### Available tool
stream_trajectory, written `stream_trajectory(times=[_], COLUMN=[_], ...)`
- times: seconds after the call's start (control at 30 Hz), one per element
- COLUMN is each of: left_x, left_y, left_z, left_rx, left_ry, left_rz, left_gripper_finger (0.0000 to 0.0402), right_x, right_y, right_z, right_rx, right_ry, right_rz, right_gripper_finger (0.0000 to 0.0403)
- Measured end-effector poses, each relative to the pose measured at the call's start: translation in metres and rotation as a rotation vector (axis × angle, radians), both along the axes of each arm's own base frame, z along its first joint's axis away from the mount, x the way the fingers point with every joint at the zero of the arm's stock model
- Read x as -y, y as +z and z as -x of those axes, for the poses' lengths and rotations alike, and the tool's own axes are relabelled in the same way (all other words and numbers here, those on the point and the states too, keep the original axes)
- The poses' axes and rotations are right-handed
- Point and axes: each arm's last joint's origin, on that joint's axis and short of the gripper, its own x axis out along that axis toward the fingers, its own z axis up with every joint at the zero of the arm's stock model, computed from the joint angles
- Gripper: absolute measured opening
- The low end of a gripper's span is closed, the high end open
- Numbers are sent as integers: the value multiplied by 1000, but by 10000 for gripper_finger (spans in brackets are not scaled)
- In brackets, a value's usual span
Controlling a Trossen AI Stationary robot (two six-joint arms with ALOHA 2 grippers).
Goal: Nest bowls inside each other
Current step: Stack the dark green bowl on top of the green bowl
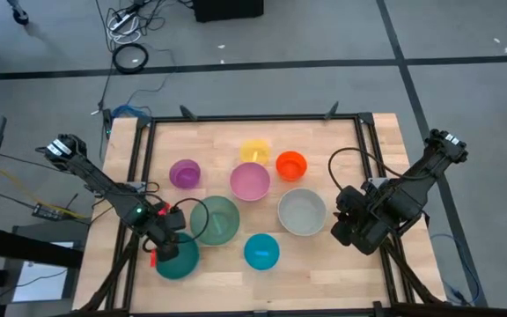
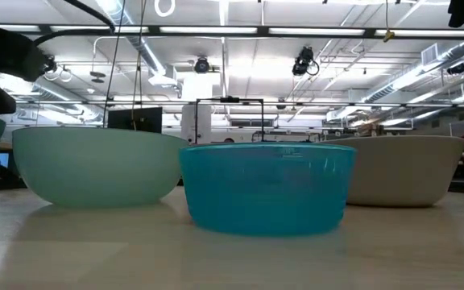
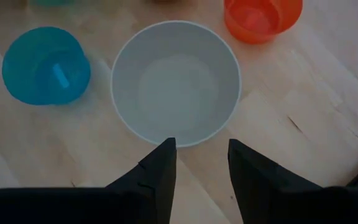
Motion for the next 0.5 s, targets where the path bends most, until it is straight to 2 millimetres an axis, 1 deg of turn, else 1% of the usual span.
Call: stream_trajectory(times=[0.17,0.27,0.5], left_x=[1,2,4], left_y=[2,2,2], left_z=[-5,-7,-6], left_rx=[89,113,63], left_ry=[39,46,62], left_rz=[-22,-16,57], left_gripper_finger=[15,16,16], right_x=[0,0,0], right_y=[0,0,0], right_z=[0,0,0], right_rx=[3,8,10], right_ry=[-1,-2,-2], right_rz=[3,8,10], right_gripper_finger=[134,134,134])
